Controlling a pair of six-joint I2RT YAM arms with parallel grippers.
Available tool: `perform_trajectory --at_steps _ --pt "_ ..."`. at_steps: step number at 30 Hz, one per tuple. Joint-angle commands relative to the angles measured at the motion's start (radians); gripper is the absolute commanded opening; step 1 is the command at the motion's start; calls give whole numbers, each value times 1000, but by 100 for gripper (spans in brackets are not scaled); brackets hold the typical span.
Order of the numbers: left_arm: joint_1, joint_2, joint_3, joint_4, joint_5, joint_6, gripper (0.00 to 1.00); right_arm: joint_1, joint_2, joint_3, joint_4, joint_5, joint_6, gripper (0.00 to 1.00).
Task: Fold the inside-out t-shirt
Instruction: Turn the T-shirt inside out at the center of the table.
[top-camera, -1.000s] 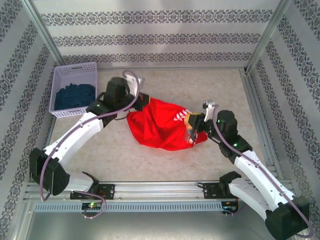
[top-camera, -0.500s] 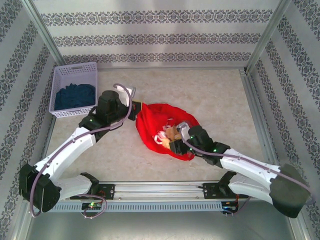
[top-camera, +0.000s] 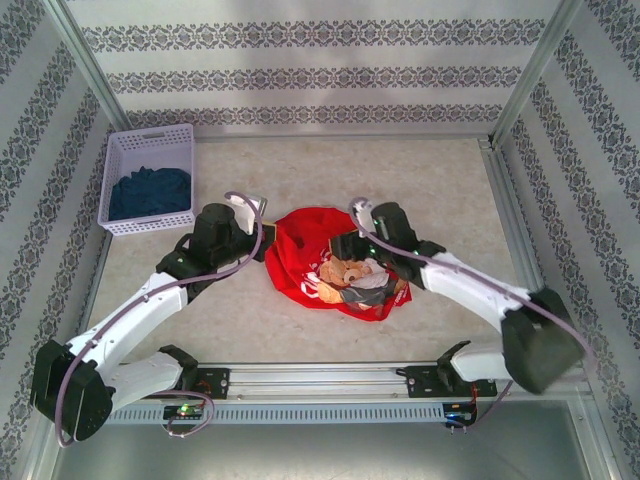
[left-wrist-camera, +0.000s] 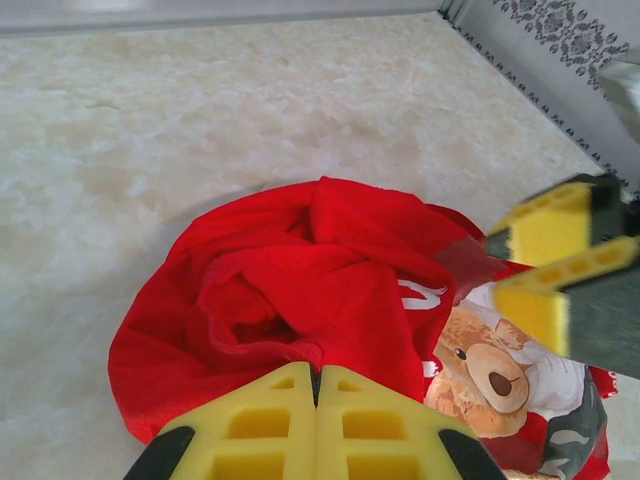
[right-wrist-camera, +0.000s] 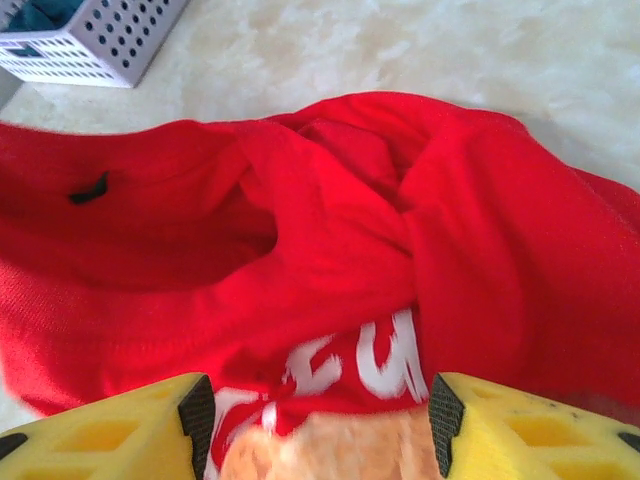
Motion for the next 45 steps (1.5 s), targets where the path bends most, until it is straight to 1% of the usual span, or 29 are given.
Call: perform_trajectory --at_steps 1,5,9,13,14,15,16,18,19,20,22,25,28,31,34,35,37,39,41,42,43,45 --pt "11 -17 -16 15 -26 -8 0 14 108 106 -90 -18 -32 65" --pt "10 -18 -19 4 -38 -14 0 59 234 230 -182 59 -48 64" --pt "11 -23 -28 6 -44 -22 0 77 371 342 -305 168 -28 57" --pt "11 -28 -43 6 -46 -39 0 88 456 396 -358 290 -44 55" --pt "11 -30 -47 8 -51 -44 0 88 464 400 -351 291 -48 52" --pt "11 -34 -53 9 -61 -51 0 86 467 405 -341 286 -51 42" --pt "11 -38 -62 11 -73 -58 0 86 462 409 -326 274 -54 29" --pt "11 -51 -79 15 -111 -70 0 85 429 408 -291 248 -66 9" --pt "11 -59 -90 18 -135 -78 0 78 402 404 -267 226 -68 2" --pt "11 -66 -100 24 -154 -81 0 71 370 398 -243 198 -65 0" --pt "11 -80 -113 38 -193 -85 0 35 295 387 -191 109 -45 0" --pt "11 -85 -105 67 -219 -86 0 -24 195 378 -118 -44 11 0" --pt "12 -86 -78 108 -239 -83 0 -76 113 372 -24 -164 75 0" --pt "11 -79 -15 147 -227 -60 0 -122 35 372 74 -255 134 0" --pt "11 -80 76 154 -193 -23 0 -144 -79 323 156 -300 135 0" --pt "11 -87 94 158 -185 -12 0 -147 -121 286 170 -292 121 0" --pt "12 -109 95 180 -167 0 0 -146 -223 174 175 -239 91 0" --pt "11 -115 58 183 -119 -6 0 -135 -299 8 175 -153 98 0" --pt "11 -94 0 183 -74 -42 0 -83 -348 -147 150 -42 105 12" --pt "11 -78 -36 188 -55 -65 0 -35 -354 -211 126 20 102 23" --pt "11 -66 -70 190 -44 -82 0 16 -355 -256 100 77 88 32" --pt "11 -61 -121 186 -51 -98 0 89 -352 -291 44 158 63 43"
